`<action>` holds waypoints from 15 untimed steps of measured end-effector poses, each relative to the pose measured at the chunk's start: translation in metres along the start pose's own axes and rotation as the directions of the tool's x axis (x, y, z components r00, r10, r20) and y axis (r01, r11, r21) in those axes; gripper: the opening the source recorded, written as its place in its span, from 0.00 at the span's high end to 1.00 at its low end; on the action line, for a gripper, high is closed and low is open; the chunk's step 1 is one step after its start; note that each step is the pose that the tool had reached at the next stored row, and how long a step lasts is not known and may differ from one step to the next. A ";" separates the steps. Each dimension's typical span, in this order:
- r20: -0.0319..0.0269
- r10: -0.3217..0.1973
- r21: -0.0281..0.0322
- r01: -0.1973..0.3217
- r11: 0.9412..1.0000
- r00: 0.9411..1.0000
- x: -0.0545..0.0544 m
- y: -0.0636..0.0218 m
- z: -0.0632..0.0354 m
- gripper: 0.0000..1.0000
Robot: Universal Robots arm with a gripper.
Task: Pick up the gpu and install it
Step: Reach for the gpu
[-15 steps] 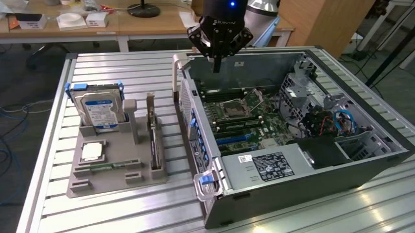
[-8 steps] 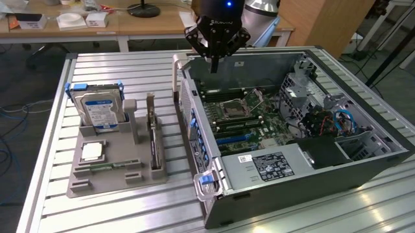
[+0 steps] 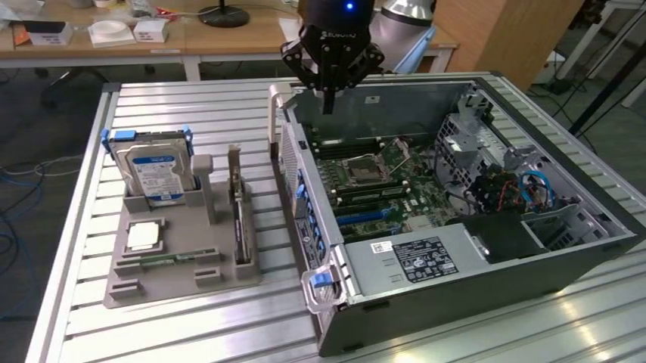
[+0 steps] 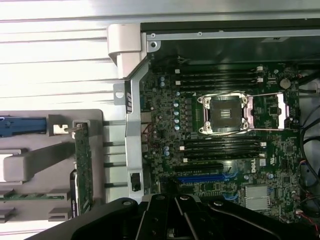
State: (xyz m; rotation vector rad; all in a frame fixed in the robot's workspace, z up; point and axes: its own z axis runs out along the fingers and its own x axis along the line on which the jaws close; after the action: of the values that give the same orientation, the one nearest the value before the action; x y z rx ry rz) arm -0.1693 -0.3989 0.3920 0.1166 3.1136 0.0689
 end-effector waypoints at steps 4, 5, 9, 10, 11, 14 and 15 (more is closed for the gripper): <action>0.000 0.000 0.000 0.000 1.000 1.000 0.004 -0.0003 0.0000 0.89; 0.000 0.000 0.000 0.000 1.000 1.000 0.005 -0.0003 0.0000 0.89; 0.000 0.000 0.000 0.000 1.000 1.000 0.009 -0.0007 0.0000 0.89; 0.000 0.001 0.000 -0.001 1.000 1.000 0.010 -0.0008 0.0000 0.89; 0.000 0.001 0.000 -0.001 1.000 1.000 0.011 -0.0008 0.0000 0.89; 0.000 0.001 0.000 -0.001 1.000 1.000 0.015 -0.0011 0.0000 0.89; 0.000 0.001 0.000 -0.001 1.000 1.000 0.016 -0.0012 0.0000 0.89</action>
State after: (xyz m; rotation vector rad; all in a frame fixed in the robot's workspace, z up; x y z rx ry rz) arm -0.1856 -0.3989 0.3916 0.1184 3.1135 0.0689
